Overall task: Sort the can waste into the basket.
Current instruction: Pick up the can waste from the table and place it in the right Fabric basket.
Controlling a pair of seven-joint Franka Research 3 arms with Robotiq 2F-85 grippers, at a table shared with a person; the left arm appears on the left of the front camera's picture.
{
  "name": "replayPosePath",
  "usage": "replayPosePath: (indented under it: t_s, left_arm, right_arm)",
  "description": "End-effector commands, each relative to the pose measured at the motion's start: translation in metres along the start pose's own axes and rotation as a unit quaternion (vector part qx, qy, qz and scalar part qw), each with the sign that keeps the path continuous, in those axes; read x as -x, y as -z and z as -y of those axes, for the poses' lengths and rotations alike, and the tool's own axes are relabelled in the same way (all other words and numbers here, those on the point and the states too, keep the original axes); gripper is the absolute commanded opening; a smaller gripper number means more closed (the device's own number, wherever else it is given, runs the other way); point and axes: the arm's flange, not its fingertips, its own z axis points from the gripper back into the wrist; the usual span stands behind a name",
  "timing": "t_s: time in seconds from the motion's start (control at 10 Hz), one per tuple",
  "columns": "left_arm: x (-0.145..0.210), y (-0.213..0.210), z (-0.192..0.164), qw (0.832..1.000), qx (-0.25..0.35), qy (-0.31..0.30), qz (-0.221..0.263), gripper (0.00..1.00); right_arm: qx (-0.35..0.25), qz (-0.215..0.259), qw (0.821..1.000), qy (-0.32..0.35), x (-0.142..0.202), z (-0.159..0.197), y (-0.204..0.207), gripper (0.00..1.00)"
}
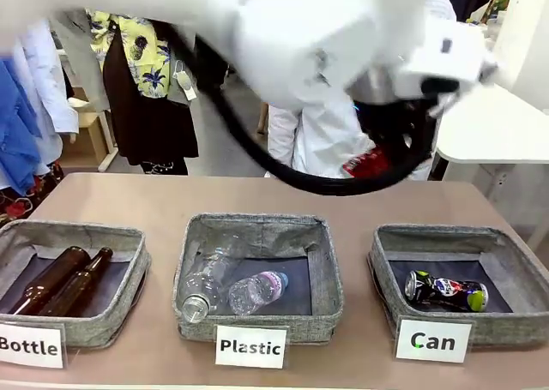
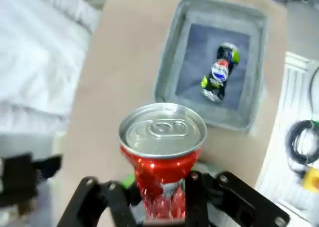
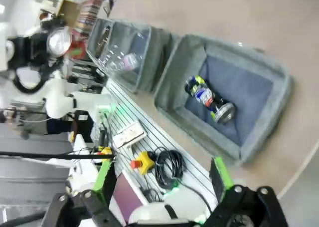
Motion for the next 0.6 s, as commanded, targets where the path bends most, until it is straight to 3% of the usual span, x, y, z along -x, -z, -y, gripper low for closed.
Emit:
replayPosePath:
  t_s: [0.0, 0.1, 0.2, 0.3, 0.5]
  left_arm:
    - [-0.078, 0.077, -0.024, 0.998, 0.03, 0.063, 0.001, 0.22]
    - [-0.093, 0.104, -0.013, 0.995, 0.064, 0.073, 0.021, 0.22]
    - [-0.101, 0.135, -0.002, 0.995, 0.067, 0.07, 0.04, 0.22]
    - [-0.1, 0.154, 0.008, 0.991, 0.109, 0.06, 0.043, 0.22]
    - [-0.096, 0.182, 0.024, 0.99, 0.139, 0.035, 0.004, 0.22]
  right_arm:
    - [-0.006, 0.032, 0.999, -0.032, 0.042, 0.003, -0.003, 1.0]
    - [-0.004, 0.068, 0.997, -0.038, 0.067, 0.004, -0.014, 1.0]
    - [-0.024, 0.153, 0.986, -0.058, 0.078, 0.006, -0.021, 1.0]
    - [0.0, 0.04, 0.999, -0.016, 0.05, 0.007, -0.016, 1.0]
    - [0.0, 0.04, 0.999, -0.016, 0.05, 0.007, -0.016, 1.0]
